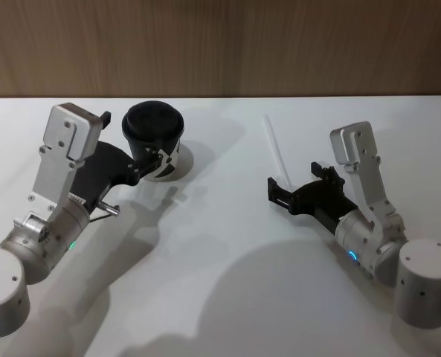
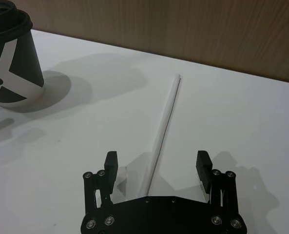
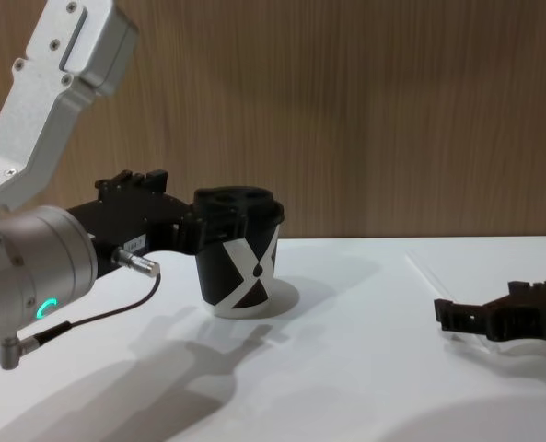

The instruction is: Pick up the straw with one hand, pass it to the other hand, and insert it into the cup.

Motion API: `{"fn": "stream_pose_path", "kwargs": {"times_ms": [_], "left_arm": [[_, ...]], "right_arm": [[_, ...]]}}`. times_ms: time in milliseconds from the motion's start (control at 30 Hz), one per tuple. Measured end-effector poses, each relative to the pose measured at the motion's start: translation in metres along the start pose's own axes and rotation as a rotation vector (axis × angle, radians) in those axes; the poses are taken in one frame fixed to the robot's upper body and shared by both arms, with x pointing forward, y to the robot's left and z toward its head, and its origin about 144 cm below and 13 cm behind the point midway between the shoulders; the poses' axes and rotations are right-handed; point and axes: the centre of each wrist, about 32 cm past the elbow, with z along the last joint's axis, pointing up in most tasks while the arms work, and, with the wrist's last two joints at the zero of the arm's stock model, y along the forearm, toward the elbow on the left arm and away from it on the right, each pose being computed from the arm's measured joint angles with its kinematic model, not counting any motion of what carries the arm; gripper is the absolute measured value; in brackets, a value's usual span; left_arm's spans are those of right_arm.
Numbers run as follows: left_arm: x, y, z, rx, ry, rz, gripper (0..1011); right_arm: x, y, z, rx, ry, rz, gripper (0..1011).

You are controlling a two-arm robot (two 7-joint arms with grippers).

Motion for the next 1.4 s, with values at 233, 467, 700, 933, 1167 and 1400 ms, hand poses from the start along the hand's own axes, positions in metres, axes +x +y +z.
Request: {"fn": "stream_pose_path", "kwargs": {"times_ms": [233,467,700,933,1167,1400], "left_arm": [[0.0,0.0,0.0,0.0,0.0,0.0,1000],[0.0,0.0,0.0,0.0,0.0,0.0,1001],[0.0,0.0,0.0,0.0,0.0,0.0,1001],[0.0,0.0,0.0,0.0,0.0,0.0,1000],[0.0,0.0,0.0,0.0,0.0,0.0,1000],[0.0,0.0,0.0,0.0,0.0,0.0,1001]], "right_arm": [[0.0014,0.0014,-0.0011,-0.009,0.001,0.002,1001],[0.002,0.0027,-0.002,-0.019,0.003,0.006,1001],[0.0027,0.0035,-0.003,-0.028,0.006,0.008,981],[0.0036,0.0037,-0.0034,-0.03,0.012,0.007,811],[0.0047,0.0033,-0.0041,-0.031,0.018,0.007,570],[0.0051,0.0024,-0.0051,-0.035,0.023,0.013,366]]}}
